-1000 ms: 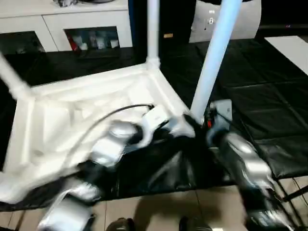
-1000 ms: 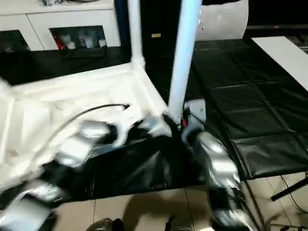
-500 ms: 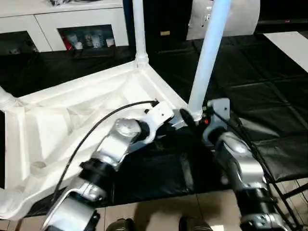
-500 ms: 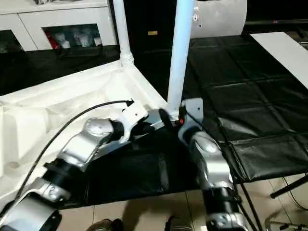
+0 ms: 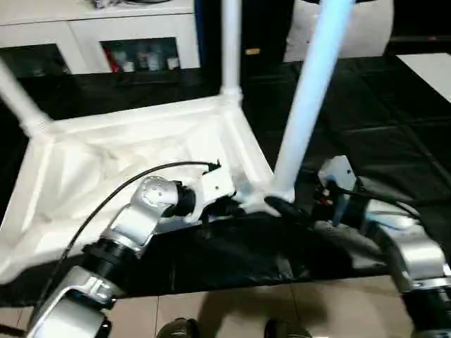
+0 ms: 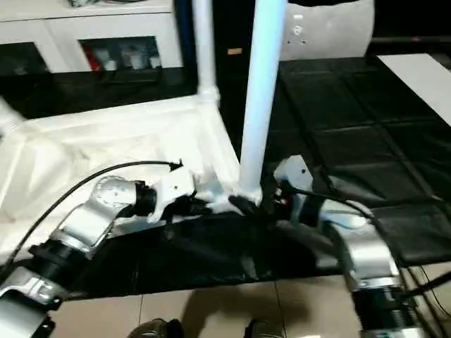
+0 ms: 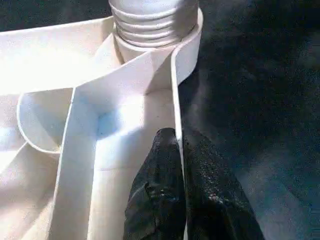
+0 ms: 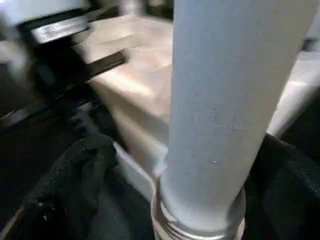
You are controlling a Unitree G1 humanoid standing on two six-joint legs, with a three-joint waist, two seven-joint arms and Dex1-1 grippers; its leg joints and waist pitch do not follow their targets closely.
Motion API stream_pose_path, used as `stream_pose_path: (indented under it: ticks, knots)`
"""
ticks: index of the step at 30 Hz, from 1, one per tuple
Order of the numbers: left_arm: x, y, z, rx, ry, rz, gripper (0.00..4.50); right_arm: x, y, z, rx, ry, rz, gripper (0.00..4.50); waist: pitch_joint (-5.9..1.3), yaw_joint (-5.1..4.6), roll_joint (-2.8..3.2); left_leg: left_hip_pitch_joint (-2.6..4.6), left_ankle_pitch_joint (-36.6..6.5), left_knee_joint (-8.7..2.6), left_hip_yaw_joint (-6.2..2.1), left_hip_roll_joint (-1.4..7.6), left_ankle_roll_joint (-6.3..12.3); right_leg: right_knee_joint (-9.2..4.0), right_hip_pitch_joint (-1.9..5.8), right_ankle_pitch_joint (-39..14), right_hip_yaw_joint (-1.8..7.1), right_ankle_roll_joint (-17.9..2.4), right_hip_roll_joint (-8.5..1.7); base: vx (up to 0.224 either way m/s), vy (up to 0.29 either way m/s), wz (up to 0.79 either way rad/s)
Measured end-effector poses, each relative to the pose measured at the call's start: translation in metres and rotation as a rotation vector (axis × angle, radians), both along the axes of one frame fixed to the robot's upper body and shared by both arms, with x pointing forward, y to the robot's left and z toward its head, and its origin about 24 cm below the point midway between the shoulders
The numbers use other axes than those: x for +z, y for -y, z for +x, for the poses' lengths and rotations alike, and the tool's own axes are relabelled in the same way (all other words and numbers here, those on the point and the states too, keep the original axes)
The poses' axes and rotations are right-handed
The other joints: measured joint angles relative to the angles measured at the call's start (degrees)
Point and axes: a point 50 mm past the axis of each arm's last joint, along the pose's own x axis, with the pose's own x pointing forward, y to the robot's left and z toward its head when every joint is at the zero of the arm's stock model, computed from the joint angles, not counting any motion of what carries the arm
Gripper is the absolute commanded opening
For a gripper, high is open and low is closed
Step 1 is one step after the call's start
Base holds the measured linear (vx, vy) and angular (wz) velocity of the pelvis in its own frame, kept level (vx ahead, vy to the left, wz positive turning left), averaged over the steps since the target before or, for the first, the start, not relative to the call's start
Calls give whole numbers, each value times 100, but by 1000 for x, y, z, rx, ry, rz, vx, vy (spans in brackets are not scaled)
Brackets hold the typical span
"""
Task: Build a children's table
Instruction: Rotate leg to tighten
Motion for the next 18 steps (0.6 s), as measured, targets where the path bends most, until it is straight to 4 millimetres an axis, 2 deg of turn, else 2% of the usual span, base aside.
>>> stream_pose_path:
  ticks: [9,12,13,18]
  knots:
    - [1,-5,-3,-122,-9,22,0,-4,-1,4,129,-82,-4,342,-1,65,-2,-2,0,17,2,0,1,3,4,2,4,-3,-2,0,0,0]
    - [1,-5,-3,-139,-11,18,0,-3,-1,5,165,-95,3,336,-1,99,-2,-2,0,17,2,0,1,10,2,2,3,-3,-2,0,0,0]
    - [1,-5,-3,-145,-14,18,0,-2,-3,5,183,-99,8,309,-2,108,-3,-2,0,17,2,1,1,11,1,2,2,-3,-2,0,0,0]
    - [1,-6,-5,-169,-31,17,0,0,-1,3,242,-130,-5,265,-3,135,-6,-6,0,17,2,1,2,12,0,1,2,-3,-2,0,0,0]
